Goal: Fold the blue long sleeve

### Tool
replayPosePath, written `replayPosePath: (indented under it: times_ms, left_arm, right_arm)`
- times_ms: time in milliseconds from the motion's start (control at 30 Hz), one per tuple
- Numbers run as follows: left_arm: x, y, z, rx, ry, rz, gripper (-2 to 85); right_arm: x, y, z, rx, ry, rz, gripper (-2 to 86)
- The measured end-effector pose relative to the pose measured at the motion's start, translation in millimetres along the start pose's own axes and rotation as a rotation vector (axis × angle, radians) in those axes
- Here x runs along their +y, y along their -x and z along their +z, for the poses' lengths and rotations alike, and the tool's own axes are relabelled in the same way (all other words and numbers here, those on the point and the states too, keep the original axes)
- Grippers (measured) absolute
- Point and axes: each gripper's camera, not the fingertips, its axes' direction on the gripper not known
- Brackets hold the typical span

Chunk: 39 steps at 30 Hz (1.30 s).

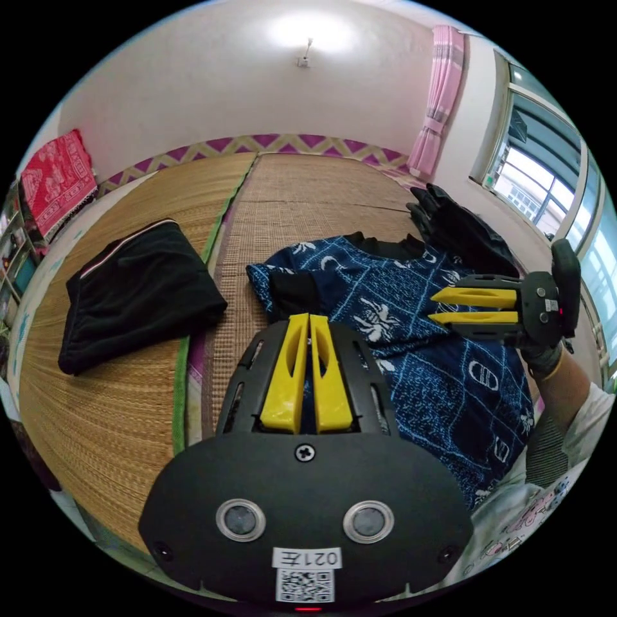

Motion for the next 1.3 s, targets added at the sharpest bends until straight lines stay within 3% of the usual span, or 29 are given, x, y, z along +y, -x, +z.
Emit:
replayPosePath:
  times_ms: [367, 633, 767, 900, 1033, 1167, 1300]
  left_arm:
    - [-14, 26, -10, 0.106, -0.045, -0.057, 2.6]
    - [-44, 33, 6, 0.151, 0.061, -0.037, 5.9]
    - [-44, 35, 0, 0.105, 0.087, -0.027, 0.2]
    - [-36, 49, -37, 0.224, -0.047, -0.072, -0.8]
    - [-27, 61, -41, 0.281, -0.042, -0.104, -1.0]
    - [-19, 78, -23, 0.347, 0.038, -0.162, -1.0]
    - [-21, 77, -42, 0.329, -0.006, -0.153, -1.0]
  right_arm:
    - [-24, -14, 18, -0.038, -0.010, -0.020, 7.3]
    - [-38, -39, 20, -0.119, -0.016, 0.012, 7.2]
    - [-42, -50, 15, -0.154, -0.024, 0.021, 7.2]
    - [-48, -69, 0, -0.251, -0.075, 0.052, 5.0]
    - [-61, -72, -21, -0.343, -0.202, 0.019, 3.5]
    - [-84, -66, 6, -0.357, -0.049, -0.014, 3.5]
    - [-79, -94, -30, -0.427, -0.129, 0.055, 3.7]
